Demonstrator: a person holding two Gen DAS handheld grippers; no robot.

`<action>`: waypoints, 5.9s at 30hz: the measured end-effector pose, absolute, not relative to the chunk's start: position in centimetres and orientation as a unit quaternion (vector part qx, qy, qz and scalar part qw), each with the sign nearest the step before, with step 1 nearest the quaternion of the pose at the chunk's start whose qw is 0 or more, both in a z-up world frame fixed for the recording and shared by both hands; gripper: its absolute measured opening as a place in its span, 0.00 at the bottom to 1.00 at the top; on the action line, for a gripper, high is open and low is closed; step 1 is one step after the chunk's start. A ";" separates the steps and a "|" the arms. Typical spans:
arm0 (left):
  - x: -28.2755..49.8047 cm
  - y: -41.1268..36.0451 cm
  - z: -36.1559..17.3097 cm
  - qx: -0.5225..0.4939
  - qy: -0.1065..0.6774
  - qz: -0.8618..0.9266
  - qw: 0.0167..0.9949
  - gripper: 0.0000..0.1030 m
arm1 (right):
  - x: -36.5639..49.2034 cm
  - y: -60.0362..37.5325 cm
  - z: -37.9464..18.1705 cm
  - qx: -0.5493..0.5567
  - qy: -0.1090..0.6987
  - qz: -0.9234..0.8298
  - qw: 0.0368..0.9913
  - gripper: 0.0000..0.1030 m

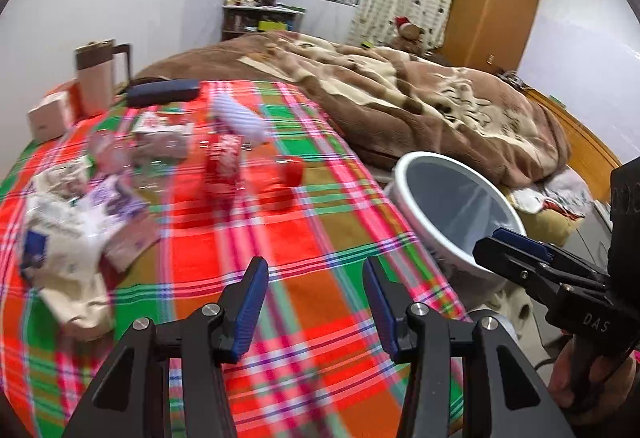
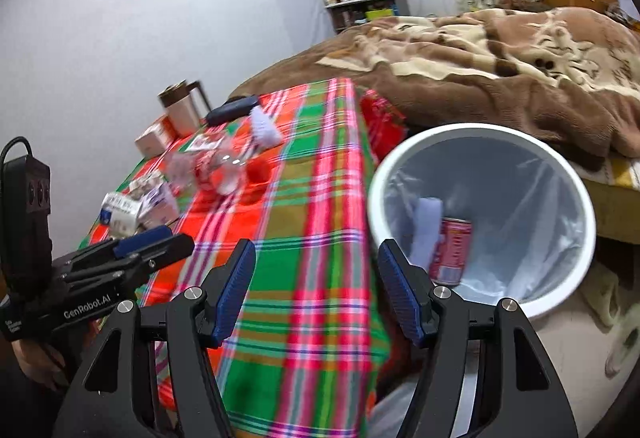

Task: Collect trash
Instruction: 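Move both tools back over the trash on the cloth, then grasp the white cup with the left tool while the right tool grasps the Coca-Cola bottle, then carry the white cup and Coca-Cola bottle over the bin with both tools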

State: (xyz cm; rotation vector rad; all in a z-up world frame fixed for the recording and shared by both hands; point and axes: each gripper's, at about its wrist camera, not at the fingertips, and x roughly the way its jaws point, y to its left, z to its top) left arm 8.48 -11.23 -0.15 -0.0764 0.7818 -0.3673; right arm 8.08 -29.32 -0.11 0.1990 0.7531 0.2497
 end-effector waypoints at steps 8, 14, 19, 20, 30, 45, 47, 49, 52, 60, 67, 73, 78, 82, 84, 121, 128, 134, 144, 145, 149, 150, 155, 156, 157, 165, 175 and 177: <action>7.6 -8.2 -0.4 -0.038 0.372 -0.140 0.917 0.48 | 8.4 -26.7 -0.1 0.072 0.375 0.155 0.911 0.63; 7.2 -5.5 -0.6 -0.059 0.378 -0.120 0.916 0.48 | 8.8 -25.8 -0.2 0.065 0.380 0.173 0.907 0.63; 6.9 -3.7 0.0 -0.057 0.370 -0.096 0.922 0.48 | 9.6 -24.6 -0.3 0.059 0.385 0.188 0.902 0.63; 6.8 -3.4 0.3 -0.056 0.367 -0.091 0.924 0.48 | 9.8 -24.4 -0.2 0.057 0.384 0.192 0.901 0.63; 7.2 1.2 2.6 -0.059 0.331 -0.032 0.941 0.48 | 12.2 -22.7 0.4 0.040 0.378 0.214 0.900 0.63; 11.6 5.1 -0.3 -0.086 0.357 -0.047 0.929 0.63 | 18.0 -21.9 -0.5 0.051 0.382 0.240 0.891 0.64; 11.9 5.1 -0.5 -0.088 0.356 -0.057 0.928 0.63 | 18.7 -21.8 -0.7 0.054 0.385 0.244 0.889 0.64; 12.3 5.1 -0.8 -0.091 0.358 -0.068 0.927 0.63 | 19.7 -21.8 -0.9 0.060 0.386 0.248 0.886 0.64; 12.7 5.1 -1.1 -0.099 0.361 -0.079 0.924 0.63 | 20.7 -21.7 -1.3 0.064 0.387 0.259 0.883 0.64; 12.4 4.4 -1.6 -0.108 0.362 -0.100 0.921 0.53 | 22.5 -20.8 -2.6 0.054 0.410 0.292 0.862 0.64; 11.3 4.7 -1.1 -0.111 0.352 -0.091 0.925 0.53 | 20.8 -19.6 -2.9 0.020 0.426 0.336 0.840 0.64; 10.3 5.3 -0.6 -0.114 0.343 -0.069 0.930 0.53 | 18.4 -18.2 -2.5 -0.002 0.427 0.372 0.824 0.64; 9.9 5.5 -0.4 -0.111 0.339 -0.057 0.932 0.52 | 18.8 -17.8 -1.7 -0.018 0.403 0.324 0.856 0.64; 10.0 5.7 -0.4 -0.113 0.339 -0.053 0.933 0.52 | 19.9 -16.4 -1.5 -0.032 0.394 0.310 0.864 0.64; 10.0 5.8 -0.6 -0.115 0.339 -0.053 0.932 0.52 | 20.3 -15.6 -1.5 -0.041 0.390 0.311 0.866 0.64; 8.6 4.4 -0.1 -0.119 0.337 -0.075 0.931 0.52 | 18.3 -16.0 -1.8 0.032 0.425 0.294 0.856 0.62; 7.4 2.9 0.8 -0.113 0.332 -0.090 0.932 0.52 | 15.4 -18.8 -0.9 0.067 0.413 0.274 0.866 0.62; 6.5 1.1 1.6 -0.105 0.328 -0.109 0.932 0.52 | 13.3 -20.9 -0.4 0.081 0.407 0.262 0.871 0.62; 6.3 -2.2 1.7 -0.090 0.337 -0.145 0.926 0.52 | 11.6 -24.3 -0.2 0.104 0.396 0.233 0.882 0.62; 6.4 -2.5 1.6 -0.089 0.339 -0.148 0.925 0.52 | 11.5 -24.7 -0.1 0.108 0.394 0.230 0.883 0.62; 6.7 -4.0 1.4 -0.082 0.345 -0.160 0.921 0.52 | 11.1 -25.9 0.0 0.115 0.388 0.218 0.888 0.62; 6.7 -4.4 1.3 -0.080 0.346 -0.163 0.920 0.52 | 11.0 -26.2 0.1 0.116 0.387 0.214 0.889 0.62; 7.4 -7.0 1.3 -0.064 0.349 -0.186 0.916 0.52 | 10.4 -28.0 0.1 0.121 0.382 0.192 0.896 0.62; 7.5 -7.7 1.3 -0.059 0.350 -0.193 0.915 0.52 | 10.4 -28.4 0.1 0.123 0.381 0.188 0.897 0.62; 7.8 -8.4 1.4 -0.054 0.349 -0.200 0.914 0.52 | 10.2 -28.8 0.2 0.124 0.380 0.183 0.898 0.62; 9.4 -14.4 1.7 -0.020 0.347 -0.254 0.903 0.52 | 9.5 -33.0 0.3 0.134 0.376 0.116 0.910 0.62; 11.8 -20.8 1.0 0.008 0.352 -0.307 0.884 0.52 | 9.0 -37.4 -0.4 0.148 0.385 0.035 0.910 0.62; 12.1 -22.0 0.8 0.012 0.354 -0.315 0.881 0.52 | 8.9 -38.2 -0.6 0.150 0.388 0.024 0.909 0.62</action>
